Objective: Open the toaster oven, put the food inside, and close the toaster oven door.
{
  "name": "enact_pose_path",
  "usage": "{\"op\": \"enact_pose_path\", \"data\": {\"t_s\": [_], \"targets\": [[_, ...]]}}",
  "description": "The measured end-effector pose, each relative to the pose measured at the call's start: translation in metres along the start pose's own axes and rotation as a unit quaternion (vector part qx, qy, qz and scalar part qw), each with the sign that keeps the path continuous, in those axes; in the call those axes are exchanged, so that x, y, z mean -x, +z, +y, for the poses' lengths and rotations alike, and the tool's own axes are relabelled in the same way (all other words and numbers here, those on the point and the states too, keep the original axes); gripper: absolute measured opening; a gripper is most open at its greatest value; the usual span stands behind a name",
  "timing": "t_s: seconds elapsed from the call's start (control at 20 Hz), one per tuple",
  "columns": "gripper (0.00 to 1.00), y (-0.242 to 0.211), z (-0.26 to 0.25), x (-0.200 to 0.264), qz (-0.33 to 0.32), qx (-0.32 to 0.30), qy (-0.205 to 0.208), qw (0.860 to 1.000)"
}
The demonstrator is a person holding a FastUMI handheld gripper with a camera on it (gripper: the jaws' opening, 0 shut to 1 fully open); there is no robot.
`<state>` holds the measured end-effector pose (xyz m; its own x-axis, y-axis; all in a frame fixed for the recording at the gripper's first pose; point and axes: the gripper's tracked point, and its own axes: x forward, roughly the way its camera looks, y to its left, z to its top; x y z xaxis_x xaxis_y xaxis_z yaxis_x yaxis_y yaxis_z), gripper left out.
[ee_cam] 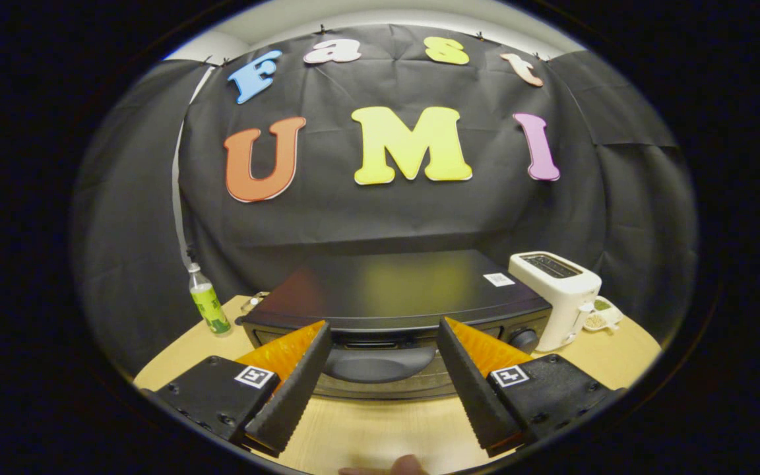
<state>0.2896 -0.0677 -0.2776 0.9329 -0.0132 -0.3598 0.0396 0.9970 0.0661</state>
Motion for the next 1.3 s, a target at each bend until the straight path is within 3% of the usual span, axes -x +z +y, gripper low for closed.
{"op": "enact_pose_path", "data": {"t_s": [0.3, 0.65, 1.3], "targets": [[1.0, -0.01, 0.0, -0.008, -0.006, 0.033, -0.016, 0.999], [1.0, -0.033, -0.001, 0.029, 0.011, 0.03, -0.017, 0.999], [1.0, -0.111, -0.003, 0.075, 0.128, 0.043, -0.033, 0.99]]}}
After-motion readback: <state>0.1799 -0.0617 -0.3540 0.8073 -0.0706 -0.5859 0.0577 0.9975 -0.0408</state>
